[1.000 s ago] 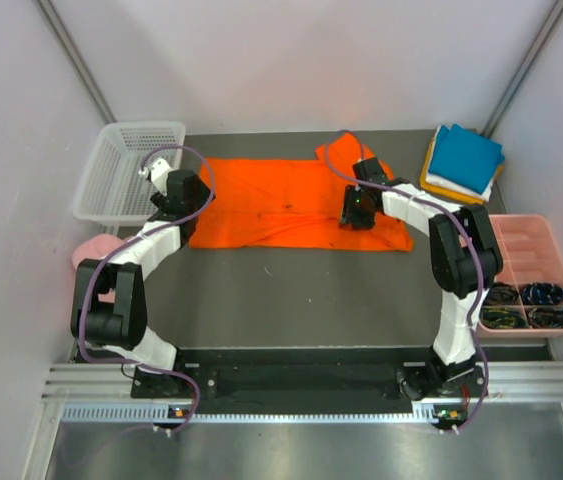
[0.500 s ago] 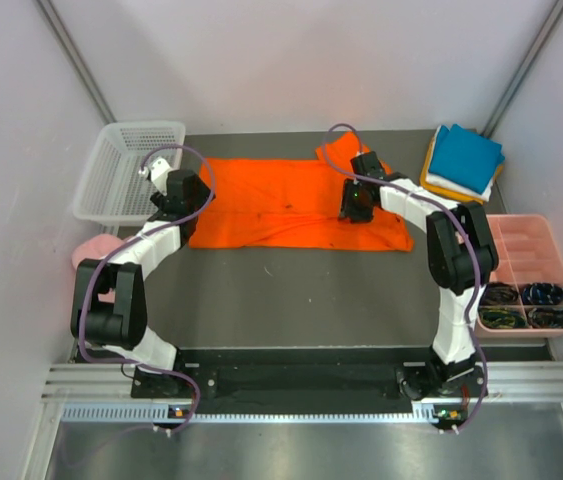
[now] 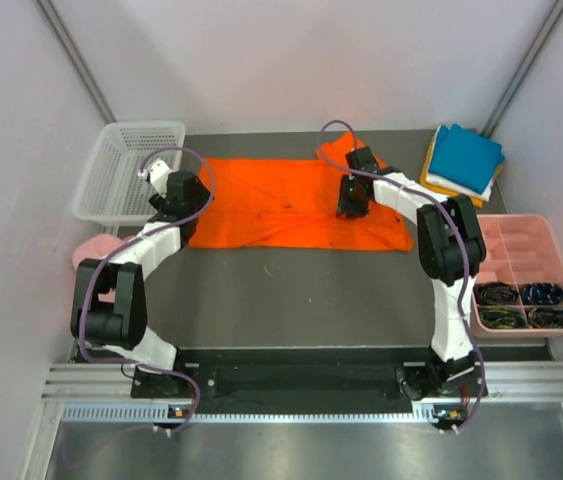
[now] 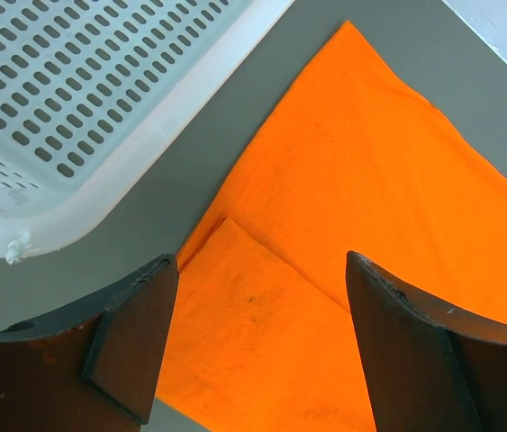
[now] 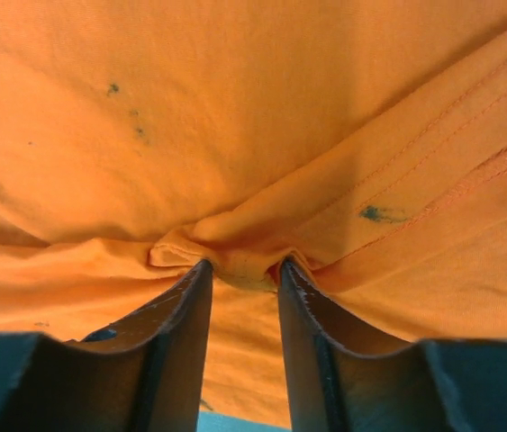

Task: Fold and stack the t-shirts
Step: Fold the flattened tshirt in 1/3 of the way

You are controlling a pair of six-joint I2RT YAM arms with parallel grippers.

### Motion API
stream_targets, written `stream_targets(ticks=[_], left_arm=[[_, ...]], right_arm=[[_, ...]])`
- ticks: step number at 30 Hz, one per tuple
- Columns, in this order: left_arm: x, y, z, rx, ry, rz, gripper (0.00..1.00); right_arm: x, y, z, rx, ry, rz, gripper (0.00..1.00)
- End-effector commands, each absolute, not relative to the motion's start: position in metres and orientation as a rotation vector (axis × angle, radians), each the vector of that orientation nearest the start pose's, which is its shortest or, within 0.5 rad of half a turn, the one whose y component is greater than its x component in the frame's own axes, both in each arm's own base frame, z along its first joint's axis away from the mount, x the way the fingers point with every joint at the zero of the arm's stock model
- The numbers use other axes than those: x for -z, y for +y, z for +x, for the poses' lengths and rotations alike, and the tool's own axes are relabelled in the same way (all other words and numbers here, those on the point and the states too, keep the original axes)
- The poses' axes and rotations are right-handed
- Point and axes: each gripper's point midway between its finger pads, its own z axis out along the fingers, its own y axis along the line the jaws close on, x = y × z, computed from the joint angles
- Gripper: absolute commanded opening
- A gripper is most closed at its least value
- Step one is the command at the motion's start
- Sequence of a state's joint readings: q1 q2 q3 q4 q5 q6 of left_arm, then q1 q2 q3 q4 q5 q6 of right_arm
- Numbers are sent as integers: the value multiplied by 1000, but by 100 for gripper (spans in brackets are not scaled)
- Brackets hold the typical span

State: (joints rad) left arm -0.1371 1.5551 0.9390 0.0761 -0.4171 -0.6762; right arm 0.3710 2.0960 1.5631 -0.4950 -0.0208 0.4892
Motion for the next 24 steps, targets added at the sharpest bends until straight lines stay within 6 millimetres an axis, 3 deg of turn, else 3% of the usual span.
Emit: stream_targets(ticks=[1,2,3,6,14,24], left_arm=[[-145,-10,451,55,1850,-776,79],[-145,-10,452,58,1849,-776,80],[-144,-10,452,60,1851,-775,80],[-140,-12,452,66,1861,-775,79],[-138,-13,453,69,1867,-774,80],[-136,-13,453,66,1876,-770,80]], right_arm=[[-48,207,462,-336,2591,117,27],[-47,206,461,-331,2595,114,22],[-47,206,461,-327,2596,111,11],[-48,205,461,-326,2592,111,0],[-63,208,469,-337,2558,98,0],[-83,220,501,-344,2521,55,1]])
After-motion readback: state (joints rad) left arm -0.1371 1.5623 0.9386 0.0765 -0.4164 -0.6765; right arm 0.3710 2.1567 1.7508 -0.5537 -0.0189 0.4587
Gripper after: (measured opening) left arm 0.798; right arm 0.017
